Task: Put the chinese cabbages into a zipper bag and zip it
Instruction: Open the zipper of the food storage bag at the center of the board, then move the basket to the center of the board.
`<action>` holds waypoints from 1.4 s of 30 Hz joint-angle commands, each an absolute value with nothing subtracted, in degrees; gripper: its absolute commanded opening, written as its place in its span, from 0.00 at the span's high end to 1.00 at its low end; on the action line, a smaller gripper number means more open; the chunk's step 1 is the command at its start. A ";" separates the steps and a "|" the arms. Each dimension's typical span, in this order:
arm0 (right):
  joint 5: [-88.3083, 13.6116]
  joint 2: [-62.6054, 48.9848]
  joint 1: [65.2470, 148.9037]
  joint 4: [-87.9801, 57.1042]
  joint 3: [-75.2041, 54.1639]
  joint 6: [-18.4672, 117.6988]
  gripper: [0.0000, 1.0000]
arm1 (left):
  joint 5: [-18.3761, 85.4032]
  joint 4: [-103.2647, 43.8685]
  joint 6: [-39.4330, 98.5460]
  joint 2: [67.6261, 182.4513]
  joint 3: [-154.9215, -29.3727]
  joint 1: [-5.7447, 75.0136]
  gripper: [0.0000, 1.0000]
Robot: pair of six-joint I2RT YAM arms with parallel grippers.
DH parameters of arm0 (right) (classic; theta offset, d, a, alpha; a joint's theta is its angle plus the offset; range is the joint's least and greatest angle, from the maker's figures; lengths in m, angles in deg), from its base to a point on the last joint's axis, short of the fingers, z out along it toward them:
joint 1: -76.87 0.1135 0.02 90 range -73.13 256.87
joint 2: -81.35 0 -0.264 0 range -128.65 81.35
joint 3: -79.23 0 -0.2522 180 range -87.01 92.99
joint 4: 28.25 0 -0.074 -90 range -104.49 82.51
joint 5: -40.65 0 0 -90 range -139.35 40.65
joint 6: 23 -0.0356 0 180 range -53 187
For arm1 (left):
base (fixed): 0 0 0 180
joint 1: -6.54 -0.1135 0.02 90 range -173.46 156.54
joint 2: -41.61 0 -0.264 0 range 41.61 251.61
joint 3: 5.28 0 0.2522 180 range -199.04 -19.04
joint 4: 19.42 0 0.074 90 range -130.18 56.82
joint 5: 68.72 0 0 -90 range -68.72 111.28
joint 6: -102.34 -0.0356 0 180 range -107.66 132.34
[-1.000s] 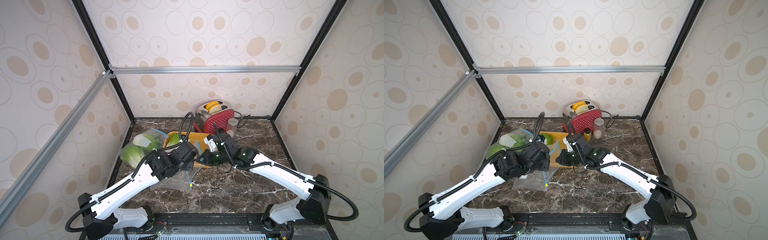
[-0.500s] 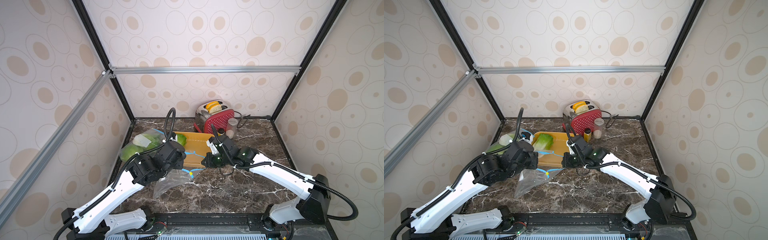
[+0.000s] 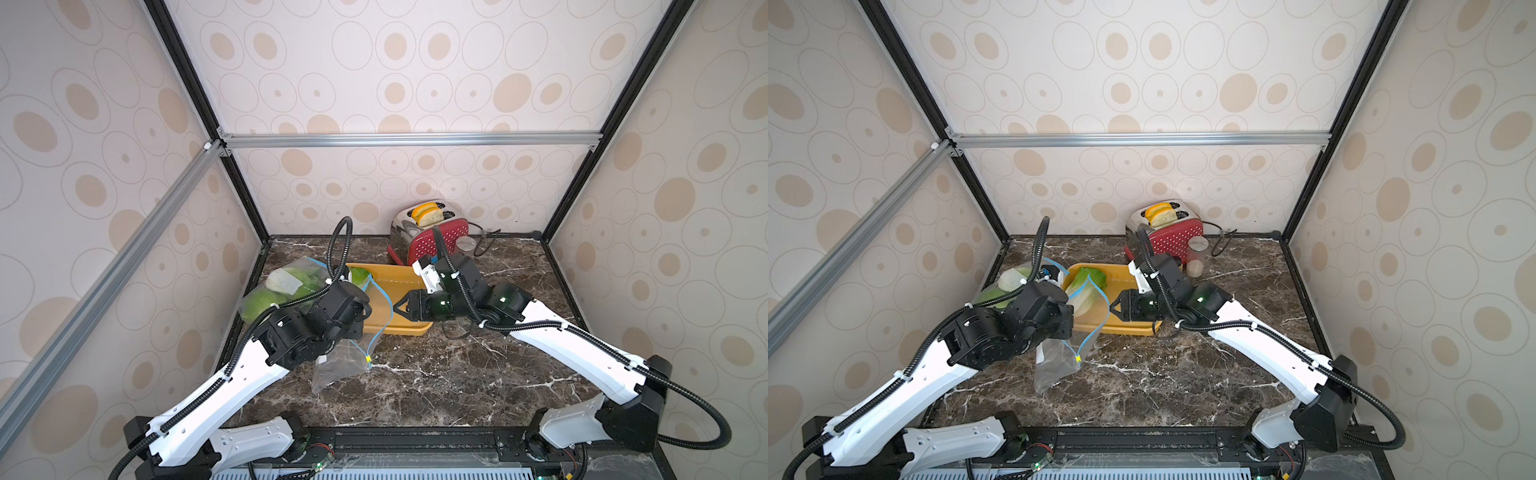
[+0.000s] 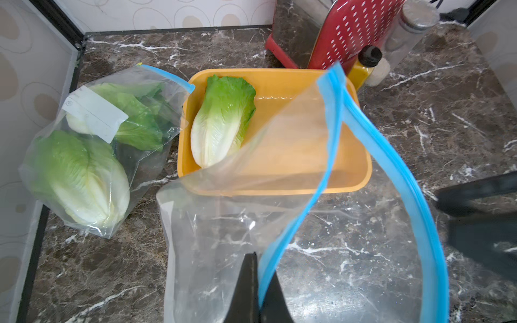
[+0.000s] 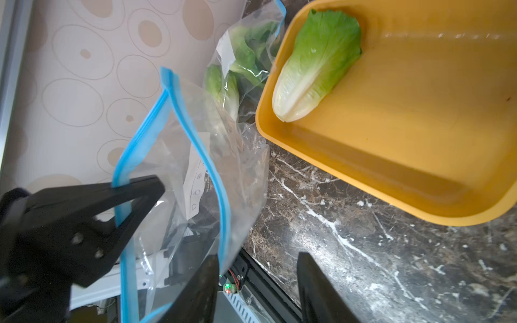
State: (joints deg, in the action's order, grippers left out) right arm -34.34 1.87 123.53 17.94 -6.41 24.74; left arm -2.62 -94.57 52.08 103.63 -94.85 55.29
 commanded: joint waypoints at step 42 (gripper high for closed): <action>-52.62 -18.69 103.10 29.57 -14.34 39.51 0.22 | -12.56 -106.12 52.60 100.26 -99.90 52.87 0.95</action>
